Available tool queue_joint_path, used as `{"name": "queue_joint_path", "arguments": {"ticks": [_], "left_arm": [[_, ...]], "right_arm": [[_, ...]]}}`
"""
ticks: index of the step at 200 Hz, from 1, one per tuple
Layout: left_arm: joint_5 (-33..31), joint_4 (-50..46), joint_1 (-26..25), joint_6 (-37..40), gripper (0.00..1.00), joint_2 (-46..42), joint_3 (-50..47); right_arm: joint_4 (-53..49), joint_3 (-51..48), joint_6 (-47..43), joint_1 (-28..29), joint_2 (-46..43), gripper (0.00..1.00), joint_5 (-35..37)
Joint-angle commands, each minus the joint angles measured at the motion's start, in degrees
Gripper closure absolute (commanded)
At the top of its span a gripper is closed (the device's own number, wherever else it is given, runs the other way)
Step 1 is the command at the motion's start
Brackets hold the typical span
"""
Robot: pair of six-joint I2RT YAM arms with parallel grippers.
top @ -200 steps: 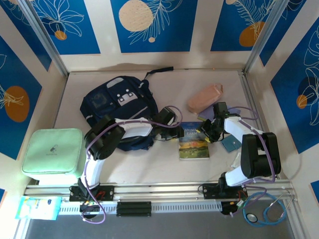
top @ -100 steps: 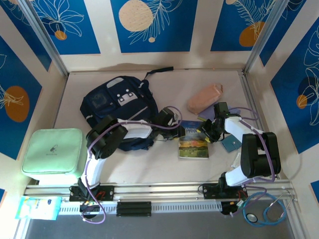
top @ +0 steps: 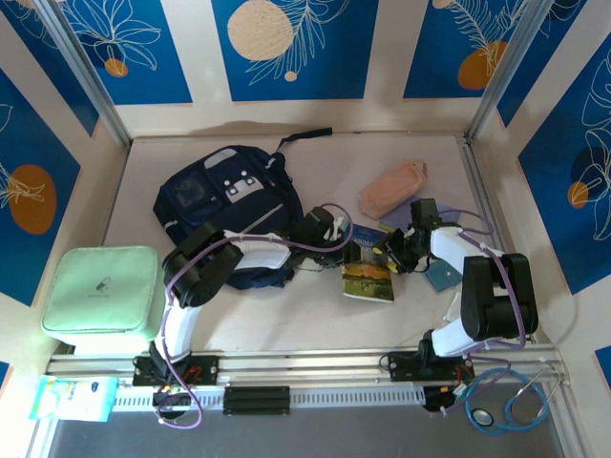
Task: Pack the student bag
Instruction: Pick up the book at the center of the table, then pass the book.
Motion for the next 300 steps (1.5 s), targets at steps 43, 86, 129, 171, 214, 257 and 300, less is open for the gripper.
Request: {"name": "queue_joint_path", "arguments": {"ticks": [43,86,129,171,214,257,300], "left_arm": [[-0.3,-1.3,0.2,3.6,0.8,-4.5,-0.1],[-1.8,-2.4,3.0,4.4,0.93,-9.7,-2.9],[-1.6,-1.8,8.7,3.4,0.98,-17.3,-5.5],[-0.2,-1.2,13.9,3.3,0.98,-22.5,-4.5],[-2.8,6.1,16.2,-3.8,1.0,-25.3,-4.9],[-5.8,13.2,16.1,-11.6,1.0,-26.2,-6.2],[-7.6,18.0,16.1,-17.4,0.97,-25.7,-6.9]], "right_arm": [[-0.8,-1.5,0.4,-0.2,-1.0,0.45,-2.2],[2.1,-3.0,0.0,-1.1,-5.4,0.44,-4.2],[12.4,-6.6,2.5,-1.0,-12.8,0.29,-13.1],[27.3,-10.4,11.6,0.6,-18.9,0.17,-21.3],[43.3,-12.9,23.8,5.8,-21.2,0.05,-21.9],[59.2,-11.8,34.0,10.0,-16.2,0.02,-21.7],[68.3,-8.5,37.4,14.4,-9.0,0.06,-18.5]]}}
